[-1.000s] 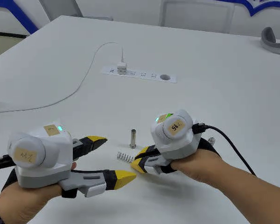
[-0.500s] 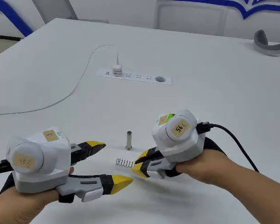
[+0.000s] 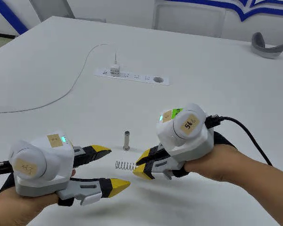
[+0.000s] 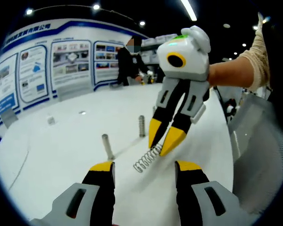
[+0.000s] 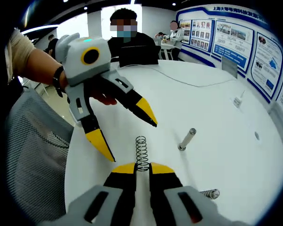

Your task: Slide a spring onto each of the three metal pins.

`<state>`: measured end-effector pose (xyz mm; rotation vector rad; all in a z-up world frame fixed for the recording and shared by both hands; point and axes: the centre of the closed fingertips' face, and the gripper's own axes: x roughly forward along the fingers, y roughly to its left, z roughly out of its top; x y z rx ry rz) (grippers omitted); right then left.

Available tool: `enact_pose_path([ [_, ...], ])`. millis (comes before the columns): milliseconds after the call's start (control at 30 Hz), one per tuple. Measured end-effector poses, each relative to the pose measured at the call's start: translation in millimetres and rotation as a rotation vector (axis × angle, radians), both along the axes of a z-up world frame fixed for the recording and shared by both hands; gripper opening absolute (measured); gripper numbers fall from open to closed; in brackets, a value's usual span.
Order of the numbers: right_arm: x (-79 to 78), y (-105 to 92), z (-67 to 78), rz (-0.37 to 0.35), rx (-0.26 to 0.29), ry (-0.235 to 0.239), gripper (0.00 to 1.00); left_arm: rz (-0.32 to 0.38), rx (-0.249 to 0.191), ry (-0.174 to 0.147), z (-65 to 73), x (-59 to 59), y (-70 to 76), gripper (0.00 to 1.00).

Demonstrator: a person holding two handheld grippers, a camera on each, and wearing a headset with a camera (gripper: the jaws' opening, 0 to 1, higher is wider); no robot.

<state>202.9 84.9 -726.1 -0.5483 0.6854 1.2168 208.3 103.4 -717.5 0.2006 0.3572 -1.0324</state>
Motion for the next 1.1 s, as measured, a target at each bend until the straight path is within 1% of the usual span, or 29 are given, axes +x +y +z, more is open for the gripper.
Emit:
enact_pose_path([
  [167, -3.2, 1.5, 2.3, 0.023, -0.017, -0.006, 0.11, -0.026, 0.018, -0.024, -2.3, -2.4, -2.5, 0.46],
  [367, -8.1, 3.6, 1.0, 0.057, -0.043, 0.004, 0.11, -0.061, 0.045, -0.057, -4.6, -6.0, -5.4, 0.39],
  [500, -10.5, 4.1, 1.1, 0.075, -0.056, 0.006, 0.11, -0.071, 0.053, -0.065, -7.0, -6.6, -5.6, 0.34],
  [700, -12.9, 2.5, -0.5, 0.095, -0.083, 0.010, 0.11, -0.093, 0.060, -0.090, -7.9, -9.3, -8.1, 0.25],
  [900, -16.1, 3.2, 0.4, 0.103, -0.091, 0.012, 0.11, -0.111, 0.070, -0.110, -9.0, -11.8, -9.9, 0.16],
  [1000, -16.9, 4.1, 3.5, 0.107, -0.087, 0.012, 0.11, -0.112, 0.079, -0.115, -10.9, -11.8, -9.8, 0.15],
  [1100, -17.4, 5.1, 6.6, 0.109, -0.080, 0.010, 0.11, -0.112, 0.078, -0.117, -10.9, -11.7, -9.5, 0.14],
])
